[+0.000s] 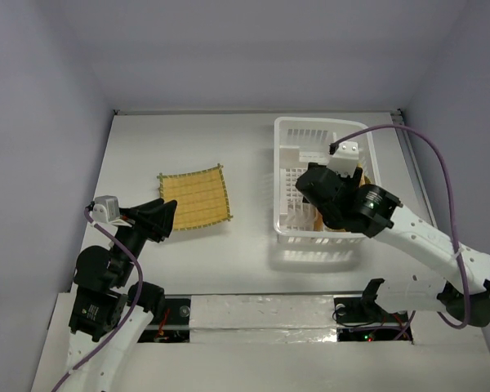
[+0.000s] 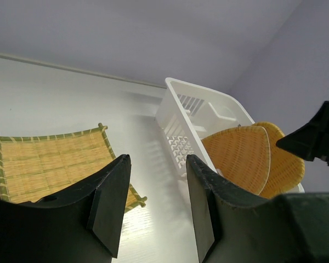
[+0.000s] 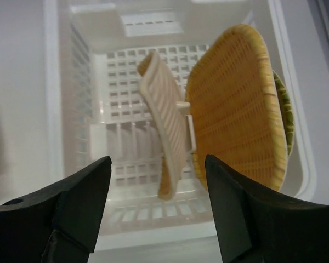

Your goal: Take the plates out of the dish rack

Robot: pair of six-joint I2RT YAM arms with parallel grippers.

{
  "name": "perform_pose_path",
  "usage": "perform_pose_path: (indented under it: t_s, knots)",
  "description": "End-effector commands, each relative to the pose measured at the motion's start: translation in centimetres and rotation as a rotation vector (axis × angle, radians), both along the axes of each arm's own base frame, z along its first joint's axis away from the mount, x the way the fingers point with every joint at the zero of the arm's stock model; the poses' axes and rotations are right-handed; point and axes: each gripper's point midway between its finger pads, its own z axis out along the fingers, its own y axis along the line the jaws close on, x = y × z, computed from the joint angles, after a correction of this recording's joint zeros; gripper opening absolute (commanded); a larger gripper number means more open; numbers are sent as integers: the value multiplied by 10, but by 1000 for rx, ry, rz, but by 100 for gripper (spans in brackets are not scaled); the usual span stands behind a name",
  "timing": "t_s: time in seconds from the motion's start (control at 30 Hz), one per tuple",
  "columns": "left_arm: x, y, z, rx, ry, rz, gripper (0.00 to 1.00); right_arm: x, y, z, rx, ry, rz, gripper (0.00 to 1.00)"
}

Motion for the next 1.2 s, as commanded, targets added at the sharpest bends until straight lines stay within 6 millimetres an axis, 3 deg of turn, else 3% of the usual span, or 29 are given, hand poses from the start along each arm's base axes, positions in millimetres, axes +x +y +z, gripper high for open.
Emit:
perform_pose_path:
  t_s: [0.0, 0.1, 0.3, 0.53, 0.63, 0.93, 1.0, 1.17]
  knots:
    - [0, -2, 13, -18, -41, -11, 42, 7, -21, -18, -124, 62, -9, 74]
    - [0, -2, 14, -18, -42, -11, 42, 23, -27, -28, -164, 83, -17, 69]
    - [0, -3, 13, -16, -41, -14, 42, 40, -14, -47, -271, 143, 15, 57]
    - [-1, -3, 15, -18, -49, -20, 42, 51, -12, -61, -421, 207, 19, 48]
    - [-2, -3, 15, -18, -50, -19, 42, 53, -14, -64, -471, 232, 13, 40]
    - [-3, -3, 16, -17, -58, -23, 42, 55, -25, -53, -593, 248, -22, 25]
    - [-3, -3, 16, -18, -57, -23, 42, 56, -27, -48, -603, 240, -29, 16]
    - [-4, -2, 17, -20, -61, -17, 42, 56, -30, -37, -607, 219, -47, 5]
